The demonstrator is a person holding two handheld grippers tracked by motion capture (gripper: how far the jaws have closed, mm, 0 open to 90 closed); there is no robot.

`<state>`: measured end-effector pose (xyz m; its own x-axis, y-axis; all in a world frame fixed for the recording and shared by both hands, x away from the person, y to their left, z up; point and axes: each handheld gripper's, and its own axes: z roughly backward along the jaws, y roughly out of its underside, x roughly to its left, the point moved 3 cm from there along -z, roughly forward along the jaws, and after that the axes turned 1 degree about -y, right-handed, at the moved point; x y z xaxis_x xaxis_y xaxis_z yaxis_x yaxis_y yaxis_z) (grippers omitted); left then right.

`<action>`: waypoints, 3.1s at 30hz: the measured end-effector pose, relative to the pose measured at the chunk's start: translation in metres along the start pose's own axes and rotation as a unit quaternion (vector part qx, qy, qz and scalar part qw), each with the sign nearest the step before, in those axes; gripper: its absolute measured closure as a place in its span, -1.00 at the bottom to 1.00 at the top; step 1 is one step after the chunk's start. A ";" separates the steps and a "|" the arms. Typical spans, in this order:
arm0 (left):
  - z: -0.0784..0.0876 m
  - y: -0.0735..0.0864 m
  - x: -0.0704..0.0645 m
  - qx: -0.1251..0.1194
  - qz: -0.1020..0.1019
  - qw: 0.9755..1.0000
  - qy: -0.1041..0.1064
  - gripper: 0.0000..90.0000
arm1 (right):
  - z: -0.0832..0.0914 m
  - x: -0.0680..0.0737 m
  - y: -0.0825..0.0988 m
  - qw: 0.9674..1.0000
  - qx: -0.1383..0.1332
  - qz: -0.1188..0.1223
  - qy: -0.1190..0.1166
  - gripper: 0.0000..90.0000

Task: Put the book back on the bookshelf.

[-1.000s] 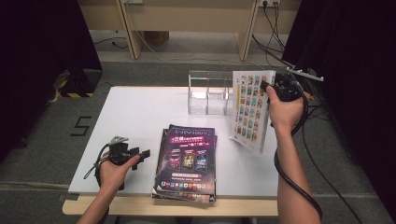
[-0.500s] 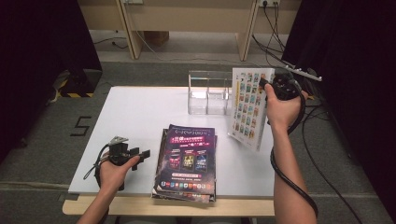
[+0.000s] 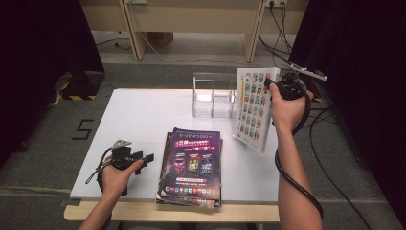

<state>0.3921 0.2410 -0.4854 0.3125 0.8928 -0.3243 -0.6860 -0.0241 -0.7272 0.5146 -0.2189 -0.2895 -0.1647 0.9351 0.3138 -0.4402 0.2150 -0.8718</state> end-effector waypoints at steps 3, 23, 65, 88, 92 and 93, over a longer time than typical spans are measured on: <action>0.000 0.000 0.000 0.001 -0.002 1.000 0.001 -0.06 | -0.001 0.000 -0.001 1.000 -0.001 -0.001 0.002 0.64; 0.000 0.000 0.001 -0.001 0.002 1.000 0.003 -0.06 | -0.013 0.002 -0.010 1.000 -0.013 0.000 0.008 0.64; 0.001 0.000 0.005 0.000 0.004 1.000 0.001 -0.06 | -0.029 0.006 -0.022 1.000 -0.027 0.002 0.010 0.64; 0.000 0.000 0.006 0.003 0.005 1.000 -0.001 -0.06 | -0.037 0.008 -0.030 0.999 -0.036 0.009 0.012 0.64; -0.001 0.001 0.006 0.003 0.006 1.000 -0.001 -0.06 | -0.038 0.008 -0.032 0.999 -0.037 0.010 0.012 0.64; -0.001 0.001 0.006 0.002 0.006 1.000 -0.001 -0.06 | -0.039 0.008 -0.032 0.999 -0.038 0.008 0.012 0.64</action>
<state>0.3942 0.2461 -0.4884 0.3027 0.8934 -0.3318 -0.6923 -0.0331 -0.7209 0.5614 -0.2073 -0.2735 -0.1494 0.9451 0.2907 -0.3691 0.2195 -0.9031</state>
